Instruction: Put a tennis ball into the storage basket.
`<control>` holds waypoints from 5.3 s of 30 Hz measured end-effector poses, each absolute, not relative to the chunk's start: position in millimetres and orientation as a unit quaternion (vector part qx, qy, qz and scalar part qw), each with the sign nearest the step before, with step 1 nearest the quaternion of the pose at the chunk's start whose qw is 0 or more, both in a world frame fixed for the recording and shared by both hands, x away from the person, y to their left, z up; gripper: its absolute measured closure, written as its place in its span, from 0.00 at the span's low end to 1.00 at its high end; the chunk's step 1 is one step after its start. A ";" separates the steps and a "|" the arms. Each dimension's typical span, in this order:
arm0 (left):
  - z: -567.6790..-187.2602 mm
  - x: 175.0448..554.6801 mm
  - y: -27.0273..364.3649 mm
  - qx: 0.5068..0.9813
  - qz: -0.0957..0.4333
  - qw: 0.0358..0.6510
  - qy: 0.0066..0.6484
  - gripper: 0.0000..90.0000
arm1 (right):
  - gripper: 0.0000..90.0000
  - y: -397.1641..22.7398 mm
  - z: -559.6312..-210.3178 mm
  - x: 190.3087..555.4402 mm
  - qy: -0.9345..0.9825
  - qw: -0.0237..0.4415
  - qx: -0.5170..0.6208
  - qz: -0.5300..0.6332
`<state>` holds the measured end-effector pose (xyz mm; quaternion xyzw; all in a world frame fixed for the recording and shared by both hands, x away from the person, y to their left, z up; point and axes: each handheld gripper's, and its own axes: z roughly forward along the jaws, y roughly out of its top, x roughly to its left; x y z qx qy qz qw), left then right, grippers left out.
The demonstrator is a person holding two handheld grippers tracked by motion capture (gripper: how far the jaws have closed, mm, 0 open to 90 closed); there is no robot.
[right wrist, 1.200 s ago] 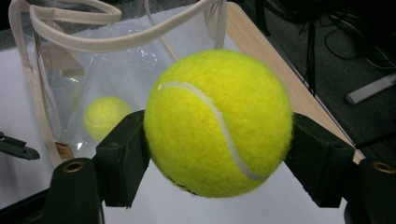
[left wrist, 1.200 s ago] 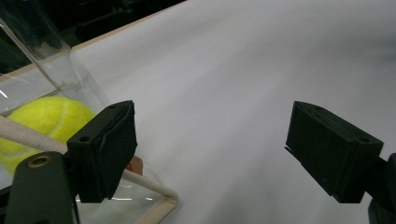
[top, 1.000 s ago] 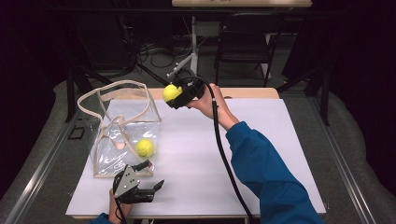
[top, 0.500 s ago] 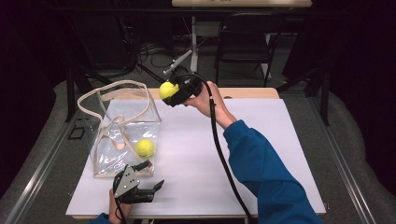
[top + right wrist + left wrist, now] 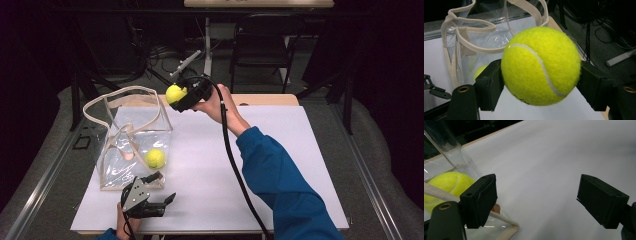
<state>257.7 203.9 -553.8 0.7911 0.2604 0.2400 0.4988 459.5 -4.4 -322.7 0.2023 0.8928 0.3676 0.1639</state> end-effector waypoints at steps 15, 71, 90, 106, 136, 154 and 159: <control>-553.8 257.2 204.1 0.790 0.241 0.500 0.262 0.18 | 0.29 11.4 -312.7 459.5 0.890 0.165 0.194 0.378; -553.5 257.9 205.4 0.788 0.239 0.502 0.263 0.18 | 0.30 52.1 -310.7 460.4 0.888 0.160 0.173 0.395; -553.3 257.6 205.7 0.788 0.239 0.502 0.263 0.18 | 0.30 61.2 -314.9 458.0 0.883 0.165 0.171 0.405; -553.3 257.8 205.3 0.789 0.239 0.502 0.260 0.18 | 0.30 70.7 -318.2 456.0 0.881 0.169 0.167 0.410; -553.2 257.8 205.6 0.789 0.239 0.503 0.261 0.18 | 0.29 84.5 -327.4 455.2 0.883 0.155 0.163 0.413; -553.2 257.7 205.3 0.789 0.238 0.503 0.260 0.18 | 0.29 86.7 -335.6 455.5 0.887 0.143 0.165 0.406; -553.1 257.6 205.4 0.788 0.238 0.504 0.261 0.18 | 0.29 91.9 -341.5 454.5 0.896 0.131 0.161 0.393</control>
